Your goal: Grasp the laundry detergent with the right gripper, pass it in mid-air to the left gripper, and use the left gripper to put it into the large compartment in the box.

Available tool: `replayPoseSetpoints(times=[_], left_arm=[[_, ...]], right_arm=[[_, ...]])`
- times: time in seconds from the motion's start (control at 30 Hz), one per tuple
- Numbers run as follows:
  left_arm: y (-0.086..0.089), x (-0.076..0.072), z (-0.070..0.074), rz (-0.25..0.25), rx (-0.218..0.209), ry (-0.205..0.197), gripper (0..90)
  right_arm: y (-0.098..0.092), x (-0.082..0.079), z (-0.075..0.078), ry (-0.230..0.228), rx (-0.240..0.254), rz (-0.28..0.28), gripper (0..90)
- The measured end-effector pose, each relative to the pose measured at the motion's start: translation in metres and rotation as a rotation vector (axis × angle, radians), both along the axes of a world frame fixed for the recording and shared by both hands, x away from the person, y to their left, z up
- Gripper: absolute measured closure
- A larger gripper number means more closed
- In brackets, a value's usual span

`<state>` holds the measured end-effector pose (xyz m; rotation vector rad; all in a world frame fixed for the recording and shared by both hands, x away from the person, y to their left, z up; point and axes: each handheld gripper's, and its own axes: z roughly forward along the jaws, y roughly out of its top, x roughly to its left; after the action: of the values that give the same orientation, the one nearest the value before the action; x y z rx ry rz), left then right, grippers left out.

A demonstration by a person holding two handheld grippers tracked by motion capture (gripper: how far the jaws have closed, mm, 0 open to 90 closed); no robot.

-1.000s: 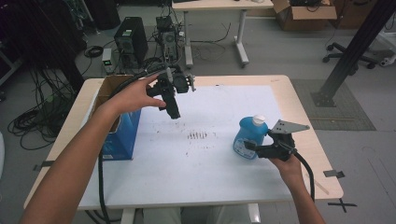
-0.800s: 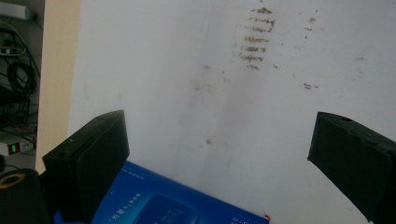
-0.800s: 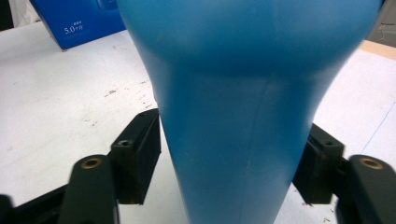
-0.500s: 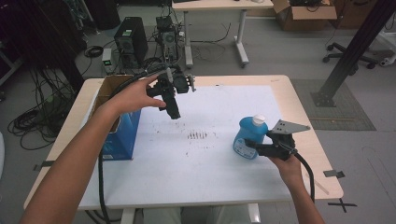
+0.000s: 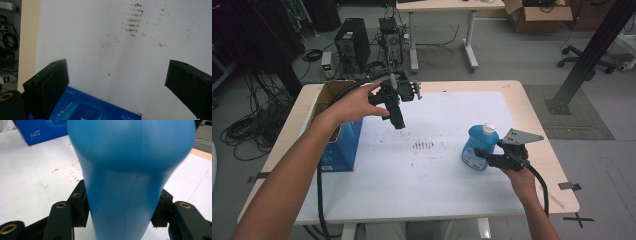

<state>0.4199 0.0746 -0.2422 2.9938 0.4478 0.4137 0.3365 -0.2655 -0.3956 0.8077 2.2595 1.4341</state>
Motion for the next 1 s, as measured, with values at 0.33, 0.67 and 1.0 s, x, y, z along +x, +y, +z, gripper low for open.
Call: replayPoseSetpoints(times=[0.33, 0.67, 1.0], left_arm=[[0.002, -0.006, 0.006, 0.007, -0.016, -0.009, 5.4], [0.003, -0.016, 0.014, 0.011, -0.029, 0.004, 3.9], [0.004, -0.018, 0.017, 0.069, -0.043, -0.009, 3.8]], right_arm=[[-0.003, -0.004, 0.012, 0.009, 0.019, 0.005, 44.6], [0.001, -0.011, 0.035, -0.012, 0.006, 0.052, 44.6], [0.003, -0.012, 0.049, -0.019, 0.011, 0.092, 44.6]])
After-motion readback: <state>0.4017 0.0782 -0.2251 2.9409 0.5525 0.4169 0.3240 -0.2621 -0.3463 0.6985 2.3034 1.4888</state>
